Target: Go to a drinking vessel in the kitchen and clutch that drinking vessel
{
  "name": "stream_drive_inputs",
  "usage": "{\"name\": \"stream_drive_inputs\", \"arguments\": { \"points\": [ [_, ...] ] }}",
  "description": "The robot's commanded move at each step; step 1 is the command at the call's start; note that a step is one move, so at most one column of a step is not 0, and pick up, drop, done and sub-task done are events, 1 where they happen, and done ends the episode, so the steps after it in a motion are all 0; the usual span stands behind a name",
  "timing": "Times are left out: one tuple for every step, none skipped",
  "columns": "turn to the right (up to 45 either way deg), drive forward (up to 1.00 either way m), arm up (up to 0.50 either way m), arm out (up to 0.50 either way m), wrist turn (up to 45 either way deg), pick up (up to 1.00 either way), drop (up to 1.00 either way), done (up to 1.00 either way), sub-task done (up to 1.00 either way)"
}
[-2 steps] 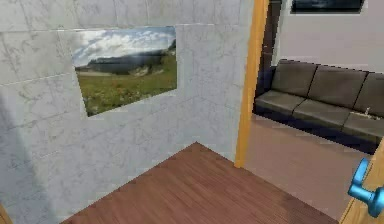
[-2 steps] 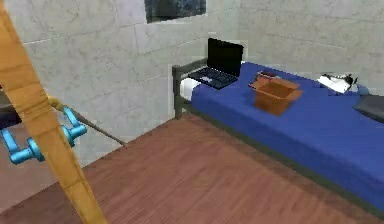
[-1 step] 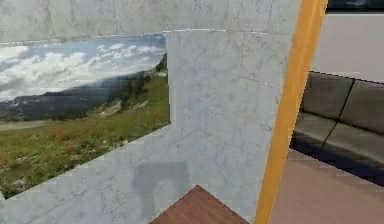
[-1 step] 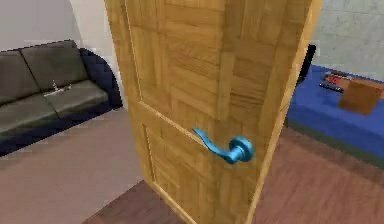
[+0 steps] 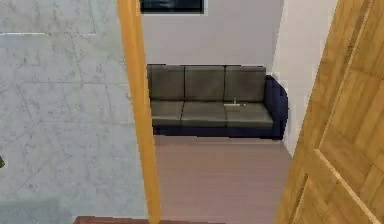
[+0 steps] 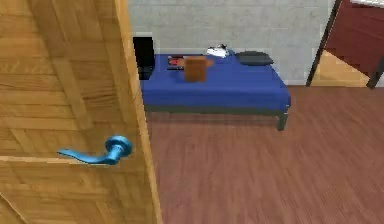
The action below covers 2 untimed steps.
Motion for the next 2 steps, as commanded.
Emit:
{"name": "stream_drive_inputs", "arguments": {
  "points": [
    [0.0,0.75,0.00,0.00,0.0,0.00,0.00,0.00,0.00],
    [6.0,0.00,0.00,0.00,0.0,0.00,0.00,0.00,0.00]
  ]
}}
